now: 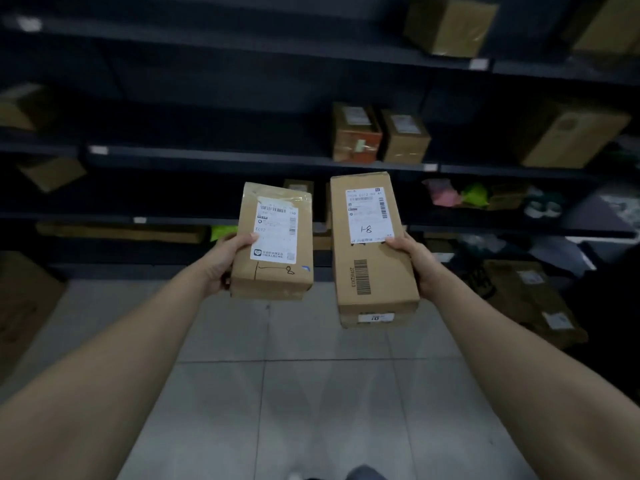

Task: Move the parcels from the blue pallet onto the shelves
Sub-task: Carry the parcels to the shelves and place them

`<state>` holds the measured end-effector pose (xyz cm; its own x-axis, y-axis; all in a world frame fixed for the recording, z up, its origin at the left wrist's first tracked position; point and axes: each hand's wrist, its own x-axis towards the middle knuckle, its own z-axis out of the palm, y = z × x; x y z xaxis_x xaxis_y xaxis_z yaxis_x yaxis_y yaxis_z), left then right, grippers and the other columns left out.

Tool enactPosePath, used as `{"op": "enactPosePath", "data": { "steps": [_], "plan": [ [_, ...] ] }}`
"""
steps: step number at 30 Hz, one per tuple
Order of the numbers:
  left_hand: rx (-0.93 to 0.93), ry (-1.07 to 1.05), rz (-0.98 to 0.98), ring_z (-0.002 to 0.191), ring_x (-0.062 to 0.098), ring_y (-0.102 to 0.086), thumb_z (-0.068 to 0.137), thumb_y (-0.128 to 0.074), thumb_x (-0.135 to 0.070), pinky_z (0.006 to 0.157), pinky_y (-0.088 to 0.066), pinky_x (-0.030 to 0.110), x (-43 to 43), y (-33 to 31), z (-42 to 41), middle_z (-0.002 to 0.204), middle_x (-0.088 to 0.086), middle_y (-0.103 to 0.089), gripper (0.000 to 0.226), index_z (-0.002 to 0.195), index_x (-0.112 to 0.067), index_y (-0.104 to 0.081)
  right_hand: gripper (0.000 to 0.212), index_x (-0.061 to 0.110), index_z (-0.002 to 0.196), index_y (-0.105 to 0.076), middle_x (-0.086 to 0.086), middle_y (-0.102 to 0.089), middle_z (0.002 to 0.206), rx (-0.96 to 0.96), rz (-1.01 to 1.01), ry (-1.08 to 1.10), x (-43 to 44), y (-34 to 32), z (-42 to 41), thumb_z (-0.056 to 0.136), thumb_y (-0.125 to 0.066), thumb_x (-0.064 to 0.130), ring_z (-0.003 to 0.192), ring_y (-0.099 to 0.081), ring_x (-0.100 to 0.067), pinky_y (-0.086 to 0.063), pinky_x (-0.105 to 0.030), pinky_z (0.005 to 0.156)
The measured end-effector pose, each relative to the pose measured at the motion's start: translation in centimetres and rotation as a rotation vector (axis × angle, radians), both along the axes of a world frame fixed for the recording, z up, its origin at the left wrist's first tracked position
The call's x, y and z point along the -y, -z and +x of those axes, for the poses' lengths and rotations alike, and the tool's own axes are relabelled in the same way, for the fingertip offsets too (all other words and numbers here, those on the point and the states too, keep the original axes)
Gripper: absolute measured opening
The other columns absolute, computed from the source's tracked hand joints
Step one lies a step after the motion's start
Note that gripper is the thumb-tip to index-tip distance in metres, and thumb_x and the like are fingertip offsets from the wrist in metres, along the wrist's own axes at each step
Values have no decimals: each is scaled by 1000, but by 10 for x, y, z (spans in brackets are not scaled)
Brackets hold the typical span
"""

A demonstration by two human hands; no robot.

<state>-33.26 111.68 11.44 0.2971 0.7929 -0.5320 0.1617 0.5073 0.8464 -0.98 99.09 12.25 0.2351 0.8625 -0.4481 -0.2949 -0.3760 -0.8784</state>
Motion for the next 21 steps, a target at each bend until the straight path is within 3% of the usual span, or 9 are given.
{"op": "enactPosePath", "data": {
  "steps": [4,6,9,11,18,21],
  "plan": [
    [-19,-120,-43,100,30,-65,77,-69,-48,84,-53,53,-26,21,-40,113,9,-67,69,135,-27,-37,62,30,130,-52,-11,-70,114,-12,-43,-111,-61,19,-28,71,-73,28,97,-68,-29,-55,-47,82],
    [-27,-150,-67,99,30,-65,77,-68,-49,80,-55,51,-40,30,-55,114,9,-66,69,135,-27,-37,63,29,132,-50,-13,-67,118,-5,-69,-158,-89,30,-39,73,-72,28,101,-65,-31,-52,-51,90],
    [-44,-187,-96,93,27,-66,76,-68,-50,67,-56,41,-67,42,-72,110,7,-67,69,135,-28,-38,59,28,131,-51,-15,-65,121,-6,-105,-204,-132,45,-52,76,-71,27,100,-64,-32,-49,-52,92],
    [-62,-214,-112,92,26,-65,76,-68,-51,67,-54,39,-91,52,-79,109,7,-66,70,134,-29,-37,53,27,131,-50,-17,-64,122,-13,-120,-242,-162,55,-59,82,-68,26,104,-63,-34,-49,-54,93],
    [-140,-257,-151,92,25,-63,78,-67,-50,70,-53,38,-193,79,-92,107,5,-64,69,135,-28,-35,59,18,130,-53,-16,-70,109,-53,-280,-310,-278,89,-84,76,-72,34,90,-69,-30,-56,-38,67],
    [-153,-261,-158,86,24,-64,77,-68,-50,60,-52,32,-236,87,-98,103,5,-65,71,134,-27,-34,56,19,128,-56,-12,-74,99,-47,-264,-317,-325,104,-94,77,-74,32,85,-73,-27,-57,-37,64]
  ]
}}
